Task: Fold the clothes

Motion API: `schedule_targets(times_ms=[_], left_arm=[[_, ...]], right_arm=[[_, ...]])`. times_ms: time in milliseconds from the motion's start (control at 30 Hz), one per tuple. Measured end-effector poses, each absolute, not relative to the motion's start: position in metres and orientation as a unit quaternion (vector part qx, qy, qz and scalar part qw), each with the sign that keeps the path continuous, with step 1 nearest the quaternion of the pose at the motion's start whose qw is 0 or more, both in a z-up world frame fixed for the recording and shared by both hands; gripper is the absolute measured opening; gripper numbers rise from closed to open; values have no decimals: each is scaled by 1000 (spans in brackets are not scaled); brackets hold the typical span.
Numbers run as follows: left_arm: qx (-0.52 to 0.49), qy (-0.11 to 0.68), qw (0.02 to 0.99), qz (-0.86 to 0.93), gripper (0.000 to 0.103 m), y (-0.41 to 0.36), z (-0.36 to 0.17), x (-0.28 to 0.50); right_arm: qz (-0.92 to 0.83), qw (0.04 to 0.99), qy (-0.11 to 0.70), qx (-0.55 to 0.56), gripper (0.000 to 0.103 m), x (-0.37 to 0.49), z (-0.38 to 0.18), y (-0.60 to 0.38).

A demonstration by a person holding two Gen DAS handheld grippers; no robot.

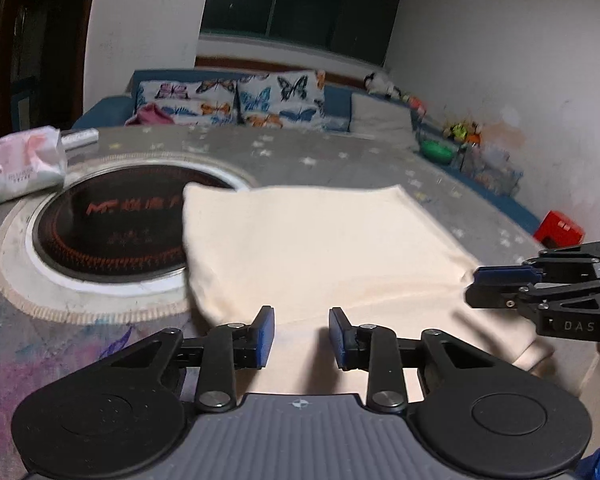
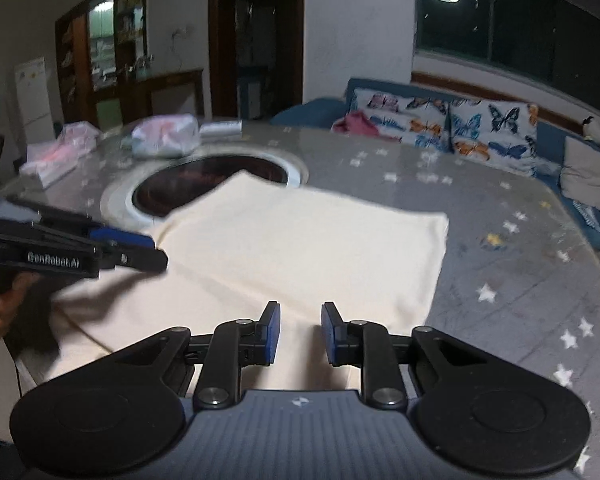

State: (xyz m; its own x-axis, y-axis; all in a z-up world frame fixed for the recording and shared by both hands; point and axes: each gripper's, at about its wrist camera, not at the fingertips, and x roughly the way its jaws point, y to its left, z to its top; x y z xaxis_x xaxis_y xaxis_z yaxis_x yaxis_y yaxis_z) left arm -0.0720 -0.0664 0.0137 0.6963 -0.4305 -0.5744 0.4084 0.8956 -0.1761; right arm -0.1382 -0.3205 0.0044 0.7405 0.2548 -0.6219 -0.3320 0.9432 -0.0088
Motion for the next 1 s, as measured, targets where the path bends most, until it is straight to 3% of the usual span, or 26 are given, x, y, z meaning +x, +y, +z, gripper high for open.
schedule_targets(times_ms=[67, 467, 567, 1000], left_arm=[[-17, 313, 921, -232, 30, -63, 15, -75], [29, 297, 913, -279, 31, -46, 36, -131], [54, 289, 907, -301, 39, -41, 40, -152], [190, 238, 885, -353, 43, -75, 17, -186]], right_arm=[[155, 928, 334, -59, 17, -139, 0, -325], [171, 918, 350, -80, 18, -170, 6, -334], [177, 919, 344, -75, 18, -176, 13, -336], [177, 916, 350, -90, 19, -191, 18, -337]])
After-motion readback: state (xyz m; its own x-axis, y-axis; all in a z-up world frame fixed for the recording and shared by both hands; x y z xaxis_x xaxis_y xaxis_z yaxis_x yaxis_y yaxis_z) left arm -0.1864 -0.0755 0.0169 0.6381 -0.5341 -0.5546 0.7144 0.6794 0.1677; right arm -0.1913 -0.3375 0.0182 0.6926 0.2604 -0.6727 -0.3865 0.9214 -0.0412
